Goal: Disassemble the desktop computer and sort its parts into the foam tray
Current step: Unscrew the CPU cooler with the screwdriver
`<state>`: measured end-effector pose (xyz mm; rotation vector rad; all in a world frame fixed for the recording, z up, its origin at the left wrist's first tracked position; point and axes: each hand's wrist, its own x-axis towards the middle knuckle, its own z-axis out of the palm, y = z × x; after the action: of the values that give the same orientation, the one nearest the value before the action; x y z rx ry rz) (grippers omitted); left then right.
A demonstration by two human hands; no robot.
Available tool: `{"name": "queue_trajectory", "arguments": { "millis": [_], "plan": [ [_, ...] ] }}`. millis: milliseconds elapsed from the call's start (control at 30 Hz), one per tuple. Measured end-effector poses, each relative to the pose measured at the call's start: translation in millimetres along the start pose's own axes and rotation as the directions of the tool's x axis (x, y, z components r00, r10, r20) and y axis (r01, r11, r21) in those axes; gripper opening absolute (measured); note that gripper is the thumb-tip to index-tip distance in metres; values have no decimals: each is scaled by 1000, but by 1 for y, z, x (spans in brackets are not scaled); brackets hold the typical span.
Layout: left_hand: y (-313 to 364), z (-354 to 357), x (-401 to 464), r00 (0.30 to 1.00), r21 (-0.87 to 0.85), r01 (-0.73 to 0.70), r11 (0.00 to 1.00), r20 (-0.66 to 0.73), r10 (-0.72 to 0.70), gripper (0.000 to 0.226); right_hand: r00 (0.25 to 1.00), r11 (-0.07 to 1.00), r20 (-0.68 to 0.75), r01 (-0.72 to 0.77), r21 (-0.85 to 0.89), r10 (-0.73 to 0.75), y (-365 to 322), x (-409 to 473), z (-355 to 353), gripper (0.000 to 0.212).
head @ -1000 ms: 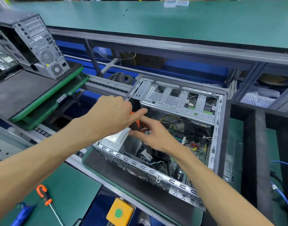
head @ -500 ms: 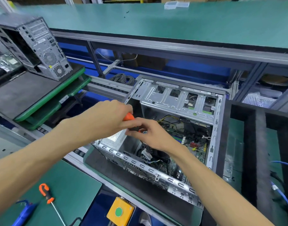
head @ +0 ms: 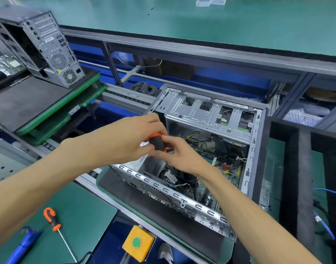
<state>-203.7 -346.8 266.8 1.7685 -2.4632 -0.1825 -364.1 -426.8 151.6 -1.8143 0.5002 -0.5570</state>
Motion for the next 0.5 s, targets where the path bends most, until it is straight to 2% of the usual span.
{"name": "queue_trajectory", "arguments": {
  "millis": [33,67,100,167,200,233,267,333,400,467,500],
  "plan": [
    [0,0,1,1000,-32,-5,999,-4,5,27,1000,1000,1,1,-20,-1,0,0,0,14],
    [1,1,2,999,-21,49,999,-18,-50,21,1000,999,8,4,-37,-3,1,-1,1,13],
    [3,3,5,989,17,144,989,-40,-143,28,1000,999,19,9,-53,-8,1,-2,2,12],
    [5,10,10,937,294,347,891,-68,-342,55,999,997,41,14,-78,-11,0,-2,5,21],
    [5,11,10,919,419,386,822,-101,-380,62,999,997,50,9,-83,-5,-1,-1,7,27],
    [4,11,8,917,461,393,796,-138,-373,65,999,997,53,1,-79,3,-3,-1,7,31],
    [1,10,5,929,400,371,838,-147,-341,63,999,997,51,-3,-72,7,-3,-1,6,31],
    [-2,5,-5,983,124,182,976,-60,-176,45,1000,998,21,-4,-61,5,-4,0,1,22],
    [-5,1,-8,1000,-56,0,998,-22,-2,40,1000,998,9,-13,-55,14,-3,-1,-3,20],
    [-4,0,-2,999,-10,14,1000,-40,-14,29,1000,997,23,-5,-75,7,-2,-1,-2,22],
    [-1,0,3,994,68,99,993,-43,-96,40,1000,996,27,6,-87,-3,-2,-1,0,20]
  ]
}}
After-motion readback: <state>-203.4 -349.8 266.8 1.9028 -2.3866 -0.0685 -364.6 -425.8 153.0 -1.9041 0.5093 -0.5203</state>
